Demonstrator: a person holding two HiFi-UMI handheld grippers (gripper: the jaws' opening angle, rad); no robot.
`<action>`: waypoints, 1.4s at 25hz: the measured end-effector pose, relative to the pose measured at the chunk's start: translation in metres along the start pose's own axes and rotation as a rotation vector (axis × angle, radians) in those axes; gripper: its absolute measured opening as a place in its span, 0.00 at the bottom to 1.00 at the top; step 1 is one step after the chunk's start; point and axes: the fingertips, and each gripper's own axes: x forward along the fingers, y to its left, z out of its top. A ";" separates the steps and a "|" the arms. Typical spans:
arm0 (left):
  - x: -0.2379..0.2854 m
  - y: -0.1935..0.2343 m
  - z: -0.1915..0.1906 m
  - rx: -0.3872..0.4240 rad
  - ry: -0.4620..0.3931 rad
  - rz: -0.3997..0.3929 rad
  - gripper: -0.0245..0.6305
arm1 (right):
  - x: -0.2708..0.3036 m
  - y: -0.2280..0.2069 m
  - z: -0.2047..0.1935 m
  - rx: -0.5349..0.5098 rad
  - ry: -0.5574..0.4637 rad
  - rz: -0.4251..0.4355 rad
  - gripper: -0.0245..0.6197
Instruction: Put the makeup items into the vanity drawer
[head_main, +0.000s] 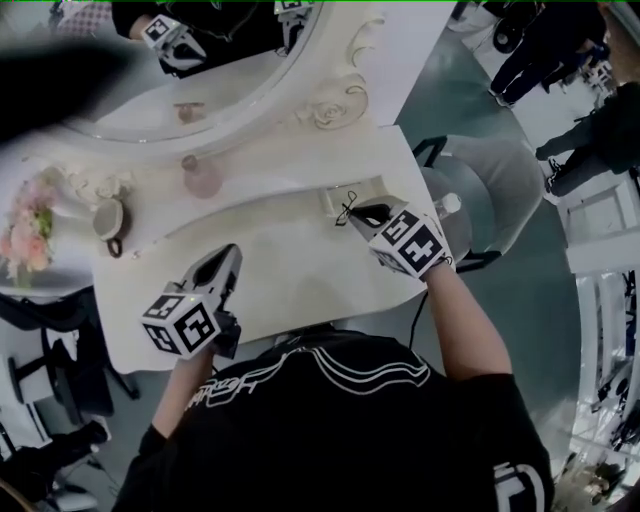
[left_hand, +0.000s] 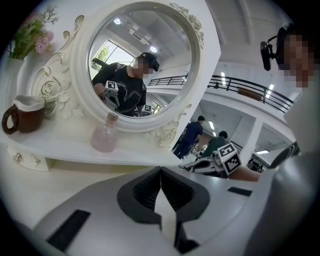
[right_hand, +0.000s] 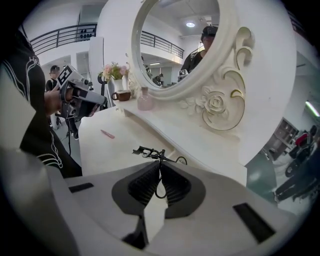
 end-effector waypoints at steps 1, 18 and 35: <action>0.001 0.001 0.000 -0.002 0.003 0.003 0.07 | 0.001 -0.005 -0.002 0.002 0.009 -0.002 0.10; 0.019 0.020 0.007 -0.019 0.030 0.036 0.07 | 0.046 -0.058 -0.037 -0.064 0.274 0.047 0.10; 0.011 0.041 0.013 -0.042 0.005 0.061 0.07 | 0.070 -0.058 -0.038 -0.025 0.323 0.132 0.11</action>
